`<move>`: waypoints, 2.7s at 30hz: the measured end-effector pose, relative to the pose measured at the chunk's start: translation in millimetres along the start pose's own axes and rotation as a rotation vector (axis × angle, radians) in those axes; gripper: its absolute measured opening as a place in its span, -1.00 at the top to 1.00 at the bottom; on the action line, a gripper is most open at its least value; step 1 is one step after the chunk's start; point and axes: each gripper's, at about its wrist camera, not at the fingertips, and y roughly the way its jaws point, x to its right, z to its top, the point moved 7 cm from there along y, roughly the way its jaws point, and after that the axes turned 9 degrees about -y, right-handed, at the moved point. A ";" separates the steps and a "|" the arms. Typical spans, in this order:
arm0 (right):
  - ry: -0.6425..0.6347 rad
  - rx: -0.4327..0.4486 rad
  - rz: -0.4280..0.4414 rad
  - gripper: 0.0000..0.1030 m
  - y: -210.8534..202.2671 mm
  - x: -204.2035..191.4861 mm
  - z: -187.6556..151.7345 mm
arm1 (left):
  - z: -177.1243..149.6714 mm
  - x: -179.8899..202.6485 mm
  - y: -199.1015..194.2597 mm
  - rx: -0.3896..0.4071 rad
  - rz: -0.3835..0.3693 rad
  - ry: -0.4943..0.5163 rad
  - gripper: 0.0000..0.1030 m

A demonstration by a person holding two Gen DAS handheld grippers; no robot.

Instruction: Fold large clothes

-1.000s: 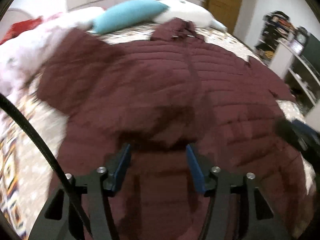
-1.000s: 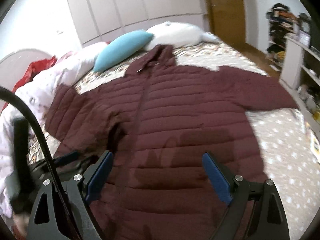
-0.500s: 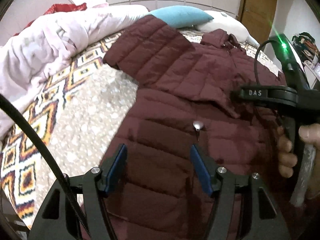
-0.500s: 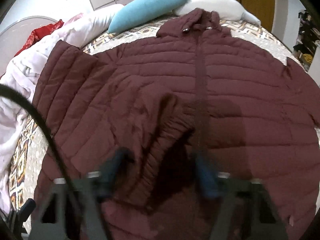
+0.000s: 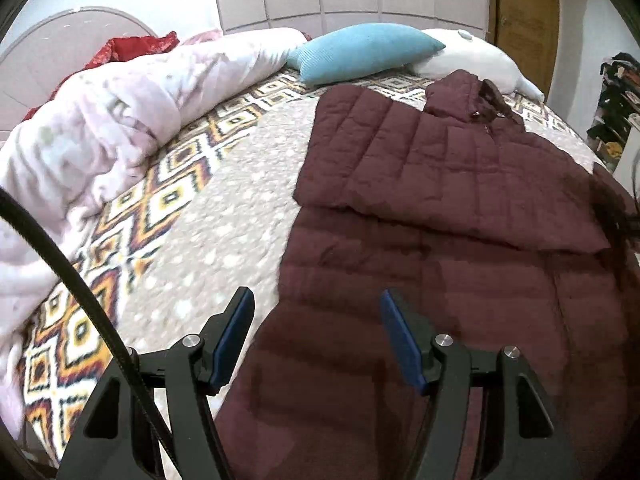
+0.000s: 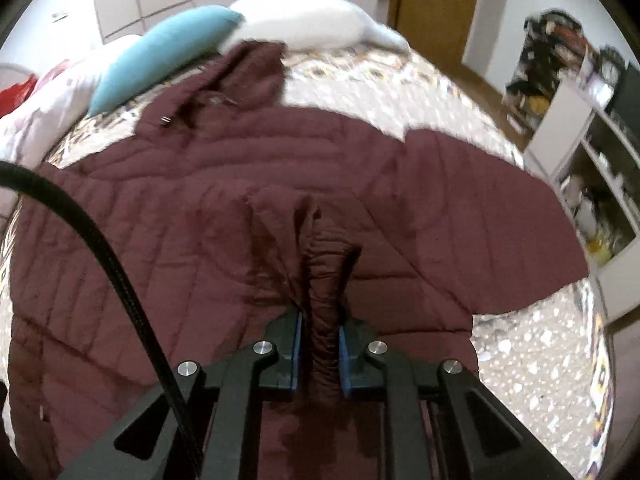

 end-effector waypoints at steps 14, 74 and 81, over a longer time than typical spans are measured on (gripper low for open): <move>0.036 0.066 0.026 0.46 14.8 -0.2 -9.5 | -34.7 26.8 2.8 -0.092 -0.020 0.010 -0.25; -0.099 0.237 0.386 0.44 -60.7 -43.7 -78.4 | -46.2 82.5 -44.9 -0.009 -0.066 0.123 -0.63; 0.211 0.341 0.483 0.33 -76.2 40.4 -111.9 | -16.9 197.7 -93.1 0.093 -0.139 0.380 -0.63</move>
